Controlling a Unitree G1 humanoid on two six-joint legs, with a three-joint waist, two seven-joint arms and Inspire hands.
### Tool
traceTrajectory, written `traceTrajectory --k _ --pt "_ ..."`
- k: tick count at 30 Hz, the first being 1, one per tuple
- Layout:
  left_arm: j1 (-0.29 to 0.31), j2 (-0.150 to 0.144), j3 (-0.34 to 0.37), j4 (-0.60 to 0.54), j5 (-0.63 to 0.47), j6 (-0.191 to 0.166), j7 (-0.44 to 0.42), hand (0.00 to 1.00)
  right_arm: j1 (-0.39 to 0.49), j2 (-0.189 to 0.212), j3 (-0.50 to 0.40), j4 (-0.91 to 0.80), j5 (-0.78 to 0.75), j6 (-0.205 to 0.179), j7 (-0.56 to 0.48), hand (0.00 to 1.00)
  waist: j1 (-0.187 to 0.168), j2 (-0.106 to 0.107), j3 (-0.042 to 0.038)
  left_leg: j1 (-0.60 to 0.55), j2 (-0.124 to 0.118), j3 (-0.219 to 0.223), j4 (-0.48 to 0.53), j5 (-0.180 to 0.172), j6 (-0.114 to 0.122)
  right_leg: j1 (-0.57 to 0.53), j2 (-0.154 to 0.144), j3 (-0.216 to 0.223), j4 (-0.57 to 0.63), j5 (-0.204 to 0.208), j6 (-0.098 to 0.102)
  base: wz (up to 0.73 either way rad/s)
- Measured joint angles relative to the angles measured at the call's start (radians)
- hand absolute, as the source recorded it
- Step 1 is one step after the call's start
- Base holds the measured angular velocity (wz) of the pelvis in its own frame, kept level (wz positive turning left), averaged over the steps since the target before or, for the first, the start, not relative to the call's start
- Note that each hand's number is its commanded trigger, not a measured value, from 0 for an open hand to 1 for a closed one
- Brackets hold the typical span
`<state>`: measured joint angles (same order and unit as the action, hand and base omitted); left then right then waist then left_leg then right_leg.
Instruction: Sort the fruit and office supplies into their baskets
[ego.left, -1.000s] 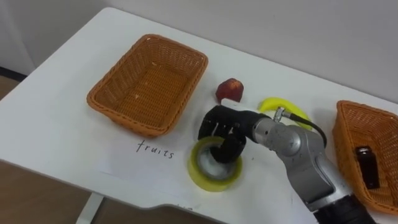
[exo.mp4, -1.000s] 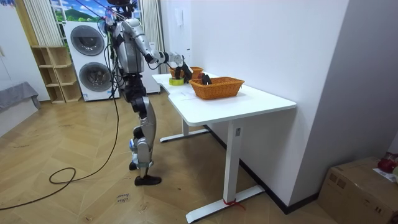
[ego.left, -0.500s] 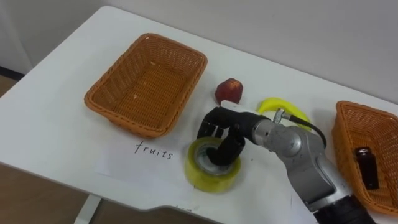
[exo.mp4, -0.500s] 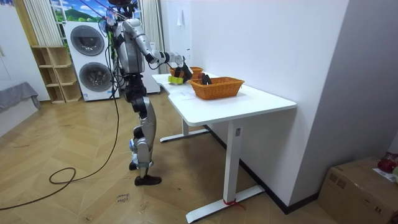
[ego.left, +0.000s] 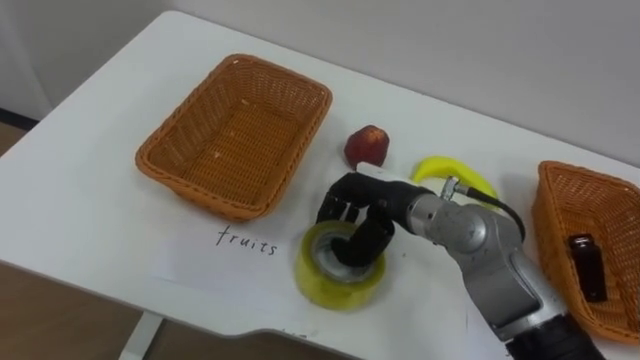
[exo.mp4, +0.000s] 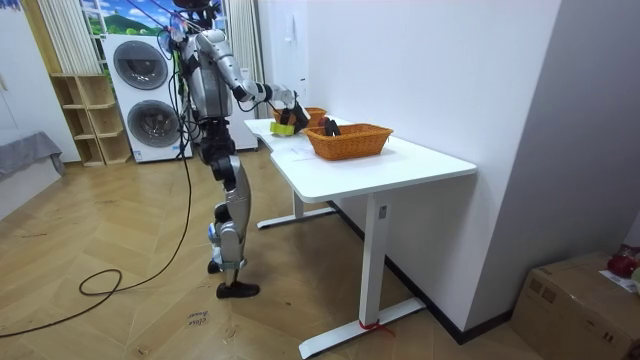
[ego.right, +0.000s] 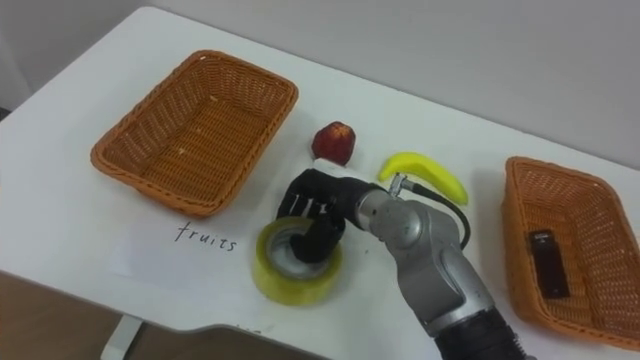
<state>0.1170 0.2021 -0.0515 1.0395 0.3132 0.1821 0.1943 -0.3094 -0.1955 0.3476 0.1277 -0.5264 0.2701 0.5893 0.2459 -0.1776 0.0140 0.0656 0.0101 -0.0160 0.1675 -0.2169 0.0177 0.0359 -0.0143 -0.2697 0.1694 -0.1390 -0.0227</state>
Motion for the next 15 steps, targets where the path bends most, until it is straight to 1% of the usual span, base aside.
traceTrajectory --k 2,5,7,8,10,11,12,15 --pt "-0.001 0.000 0.000 0.002 -0.007 -0.011 0.000 0.00 0.011 -0.005 -0.006 -0.005 0.015 -0.015 -0.004 1.00 -0.003 0.001 0.0008 0.000 0.000 0.002 0.000 0.000 0.000 0.000 0.000 0.004 0.000 0.000 0.000 0.00" --pt "0.004 -0.008 0.005 -0.003 -0.007 -0.020 0.000 0.00 0.059 -0.025 -0.018 -0.062 0.019 -0.024 -0.010 1.00 -0.009 0.010 0.0058 -0.001 -0.001 0.003 -0.001 0.000 0.000 -0.002 0.000 0.014 -0.001 0.001 0.002 -0.01" --pt "0.010 -0.014 0.027 -0.003 -0.004 -0.020 0.000 0.00 0.076 -0.037 -0.027 -0.090 0.019 -0.030 -0.010 1.00 -0.027 0.018 0.0073 0.000 -0.001 0.008 -0.002 0.000 0.000 -0.004 0.001 0.020 -0.001 0.002 0.003 -0.05" --pt "0.010 -0.015 0.033 -0.003 -0.005 -0.020 0.000 0.00 0.085 -0.040 -0.037 -0.101 0.019 -0.030 -0.010 1.00 -0.029 0.020 0.0073 0.000 -0.001 0.008 -0.003 0.000 0.000 -0.004 0.001 0.021 -0.001 0.002 0.003 -0.03" --pt "0.014 -0.015 0.052 -0.002 -0.005 -0.020 -0.003 0.00 0.107 -0.046 -0.086 -0.135 0.020 -0.031 -0.014 1.00 -0.041 0.031 0.0039 0.000 0.000 0.010 -0.002 0.000 0.000 -0.004 0.002 0.023 0.000 0.002 0.003 -0.02" --pt "0.015 -0.016 0.055 -0.001 -0.005 -0.020 -0.004 0.00 0.107 -0.046 -0.097 -0.140 0.019 -0.031 -0.016 1.00 -0.048 0.032 0.0016 0.001 0.000 0.011 -0.002 0.000 0.000 -0.004 0.002 0.024 0.000 0.002 0.003 -0.06" --pt "0.017 -0.020 0.067 -0.001 -0.006 -0.020 -0.009 0.00 0.107 -0.046 -0.120 -0.143 0.020 -0.033 -0.030 1.00 -0.055 0.039 0.0008 0.003 0.000 0.016 -0.002 0.000 0.000 -0.004 0.002 0.028 0.000 0.002 0.003 -0.10" --pt "0.028 -0.033 0.080 -0.009 -0.007 -0.027 -0.009 0.00 0.107 -0.046 -0.171 -0.153 0.022 -0.037 -0.058 1.00 -0.063 0.051 -0.0042 0.008 0.001 0.035 -0.003 0.000 0.000 -0.006 0.003 0.042 0.001 0.002 0.003 -0.15"
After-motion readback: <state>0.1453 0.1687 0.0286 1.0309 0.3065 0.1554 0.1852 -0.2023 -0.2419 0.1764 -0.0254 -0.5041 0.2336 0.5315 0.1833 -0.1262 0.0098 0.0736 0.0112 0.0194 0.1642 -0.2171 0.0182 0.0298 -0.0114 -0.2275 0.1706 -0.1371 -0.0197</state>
